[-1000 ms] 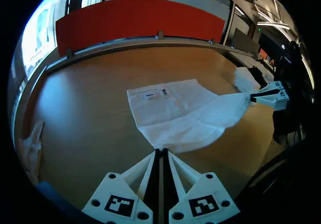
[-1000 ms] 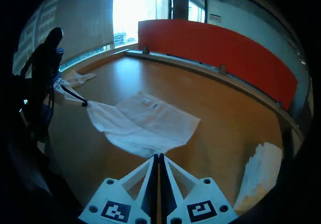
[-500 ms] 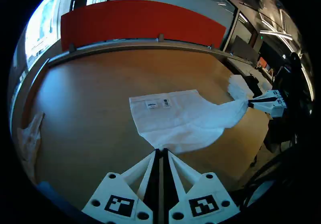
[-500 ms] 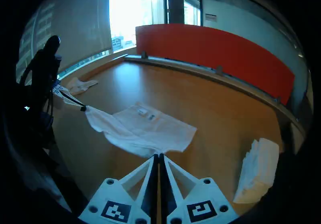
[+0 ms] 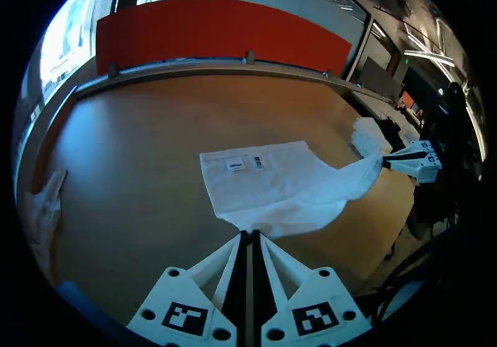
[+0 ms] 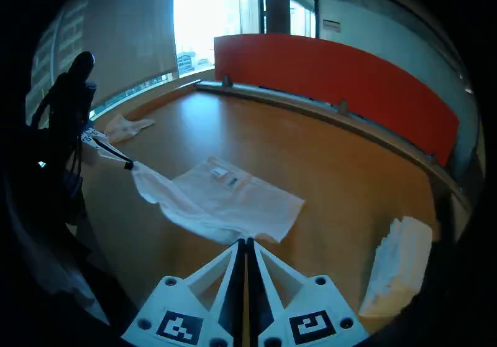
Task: Fold towel
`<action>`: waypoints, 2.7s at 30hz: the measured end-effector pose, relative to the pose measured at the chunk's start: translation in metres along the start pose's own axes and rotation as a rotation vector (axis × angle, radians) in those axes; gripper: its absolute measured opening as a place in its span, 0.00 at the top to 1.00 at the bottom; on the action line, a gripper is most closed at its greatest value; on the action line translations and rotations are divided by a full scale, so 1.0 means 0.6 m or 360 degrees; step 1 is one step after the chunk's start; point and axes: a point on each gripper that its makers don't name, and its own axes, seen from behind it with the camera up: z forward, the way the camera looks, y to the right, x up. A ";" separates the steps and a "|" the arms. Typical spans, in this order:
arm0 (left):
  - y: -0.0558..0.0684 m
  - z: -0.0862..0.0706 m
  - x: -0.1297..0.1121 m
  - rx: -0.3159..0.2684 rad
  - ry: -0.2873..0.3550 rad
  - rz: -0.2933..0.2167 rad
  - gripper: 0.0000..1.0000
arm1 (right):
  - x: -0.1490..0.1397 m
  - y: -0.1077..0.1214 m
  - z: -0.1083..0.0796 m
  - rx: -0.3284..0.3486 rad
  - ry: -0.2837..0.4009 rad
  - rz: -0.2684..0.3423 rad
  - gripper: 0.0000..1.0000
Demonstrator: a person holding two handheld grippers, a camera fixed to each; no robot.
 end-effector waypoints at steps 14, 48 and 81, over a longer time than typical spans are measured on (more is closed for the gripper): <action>-0.029 0.054 0.053 0.0020 0.0003 -0.0052 0.95 | 0.025 0.052 0.059 -0.0039 -0.0025 -0.0012 0.99; -0.103 0.245 0.070 0.0012 -0.0139 -0.0157 0.92 | -0.018 0.134 0.218 -0.0127 -0.0190 0.0144 0.97; -0.141 0.230 0.083 0.0164 -0.0049 -0.0134 0.11 | -0.002 0.145 0.219 -0.0262 -0.0109 0.0139 0.19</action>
